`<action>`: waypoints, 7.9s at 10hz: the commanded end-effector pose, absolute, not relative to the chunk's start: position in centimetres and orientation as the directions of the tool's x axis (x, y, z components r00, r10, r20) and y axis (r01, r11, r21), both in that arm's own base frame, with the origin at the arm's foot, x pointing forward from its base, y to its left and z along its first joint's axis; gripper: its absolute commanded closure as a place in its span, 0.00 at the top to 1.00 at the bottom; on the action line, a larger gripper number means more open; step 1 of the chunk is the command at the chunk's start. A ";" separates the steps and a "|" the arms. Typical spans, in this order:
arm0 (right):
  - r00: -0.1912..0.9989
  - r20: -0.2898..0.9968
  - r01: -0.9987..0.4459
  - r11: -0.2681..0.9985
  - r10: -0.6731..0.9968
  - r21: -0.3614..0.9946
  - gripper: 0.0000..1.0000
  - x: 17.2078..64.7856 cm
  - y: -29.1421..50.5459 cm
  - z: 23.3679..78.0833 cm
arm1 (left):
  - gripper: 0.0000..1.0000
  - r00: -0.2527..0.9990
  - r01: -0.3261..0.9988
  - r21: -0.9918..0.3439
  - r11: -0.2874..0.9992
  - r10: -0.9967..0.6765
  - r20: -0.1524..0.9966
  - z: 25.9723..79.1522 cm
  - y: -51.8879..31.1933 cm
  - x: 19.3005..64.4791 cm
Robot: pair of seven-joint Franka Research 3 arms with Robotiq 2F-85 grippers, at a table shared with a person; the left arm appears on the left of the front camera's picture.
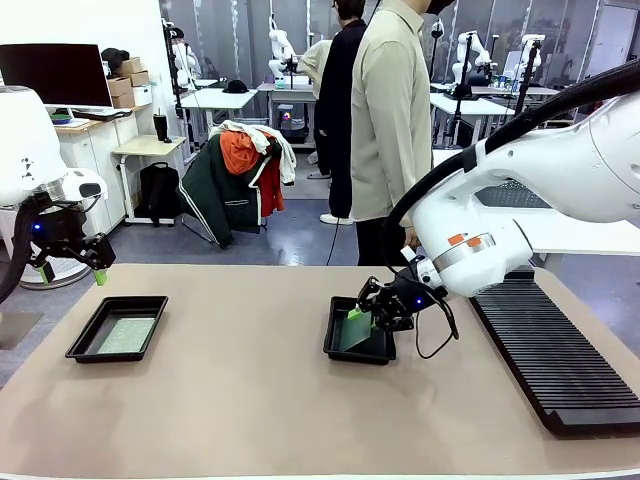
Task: Inspect and transfer BCBs to ESD trays.
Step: Pick up the Blank PCB from the PCB Rack and place it in the right ESD tray, then pick up the ESD tray and place it on the left side of the table.
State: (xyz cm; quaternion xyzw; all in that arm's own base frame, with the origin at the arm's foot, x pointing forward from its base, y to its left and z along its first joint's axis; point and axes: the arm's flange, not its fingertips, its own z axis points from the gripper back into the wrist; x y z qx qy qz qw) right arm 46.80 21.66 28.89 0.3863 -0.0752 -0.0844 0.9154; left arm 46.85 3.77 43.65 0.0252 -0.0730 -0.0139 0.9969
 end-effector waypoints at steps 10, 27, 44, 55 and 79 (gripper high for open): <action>0.974 0.187 0.091 0.975 -0.129 0.201 1.00 44.5 26.2 43.4 | 1.00 0.987 0.023 0.050 0.998 -0.030 0.156 43.5 3.9 46.8; 0.991 0.095 0.082 0.988 -0.095 0.129 1.00 41.7 24.7 46.5 | 1.00 0.987 0.023 0.050 0.998 -0.030 0.156 43.5 3.9 46.8; 0.985 0.089 0.086 0.864 -0.149 0.496 1.00 41.1 9.8 45.1 | 1.00 0.986 0.137 -0.034 0.990 -0.133 0.101 45.4 -18.2 45.2; 0.985 0.074 0.100 0.864 -0.156 0.493 1.00 41.3 7.9 45.0 | 1.00 0.970 0.192 0.034 0.981 -0.195 0.144 39.0 -38.2 47.9; 0.985 0.074 0.100 0.864 -0.156 0.493 1.00 41.3 7.9 45.0 | 0.31 0.977 0.150 0.018 0.989 -0.151 0.149 30.6 -42.3 52.3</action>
